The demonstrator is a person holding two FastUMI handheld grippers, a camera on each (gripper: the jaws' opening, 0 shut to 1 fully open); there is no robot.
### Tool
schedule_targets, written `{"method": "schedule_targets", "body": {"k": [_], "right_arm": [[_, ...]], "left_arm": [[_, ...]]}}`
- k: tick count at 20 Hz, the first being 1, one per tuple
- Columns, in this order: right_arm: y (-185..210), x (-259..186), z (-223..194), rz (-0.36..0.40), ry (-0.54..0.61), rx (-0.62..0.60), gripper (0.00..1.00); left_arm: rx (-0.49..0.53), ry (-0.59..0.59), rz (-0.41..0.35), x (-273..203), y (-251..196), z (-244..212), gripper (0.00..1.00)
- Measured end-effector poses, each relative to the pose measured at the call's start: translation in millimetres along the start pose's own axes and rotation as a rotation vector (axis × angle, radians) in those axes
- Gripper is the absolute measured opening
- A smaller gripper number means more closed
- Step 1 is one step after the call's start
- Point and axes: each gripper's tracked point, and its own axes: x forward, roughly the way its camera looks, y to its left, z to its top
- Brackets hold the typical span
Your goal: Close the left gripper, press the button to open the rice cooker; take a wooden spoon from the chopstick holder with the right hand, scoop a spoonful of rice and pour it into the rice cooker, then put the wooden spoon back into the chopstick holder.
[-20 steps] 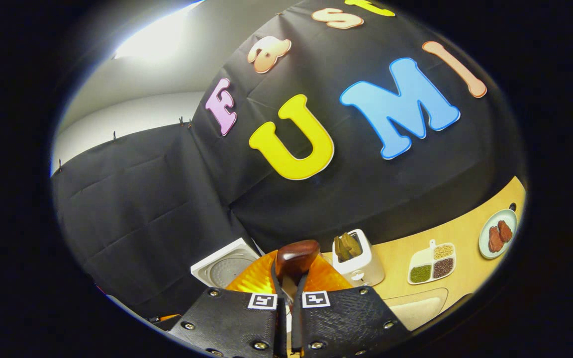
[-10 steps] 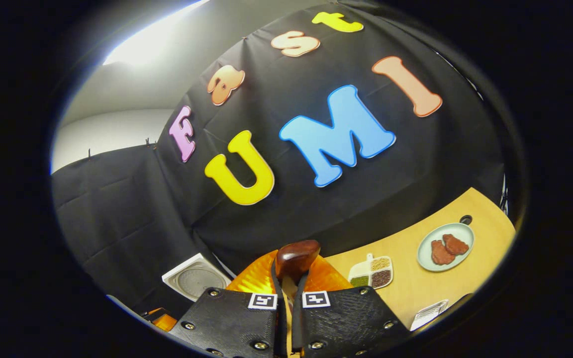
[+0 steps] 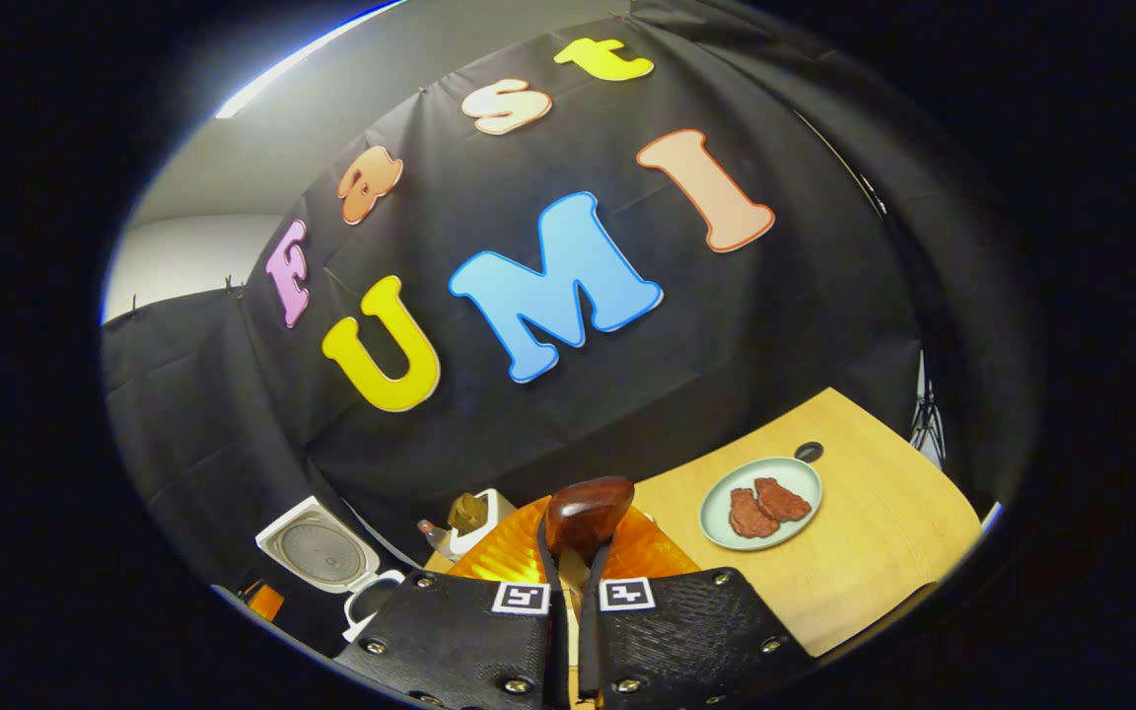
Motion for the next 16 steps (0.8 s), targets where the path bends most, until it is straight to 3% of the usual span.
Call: {"method": "schedule_targets", "body": {"k": [2,9,10,13,16], "right_arm": [[-10.6,-3.0,-0.5,-0.01,0.005,0.005,0.04],[-51.1,-2.7,-38.5,-0.084,0.062,-0.13,0.04],[-55.4,-1.2,-43.3,-0.098,0.073,-0.137,0.04],[-64.9,2.7,-59.6,-0.12,0.105,-0.128,0.04],[-76.3,7.3,-81.6,-0.144,0.144,-0.151,0.04]], "left_arm": [[0.006,-0.005,0.002,0.5,-6.9,2.9,1.0],[0.032,0.009,0.004,-4.9,-27.5,2.7,0.96],[0.032,0.013,0.002,-4.4,-30.2,3.2,1.0],[0.041,0.003,-0.007,-6.8,-35.9,7.5,0.96],[0.045,0.018,-0.004,-9.0,-34.5,3.8,1.0]]}}
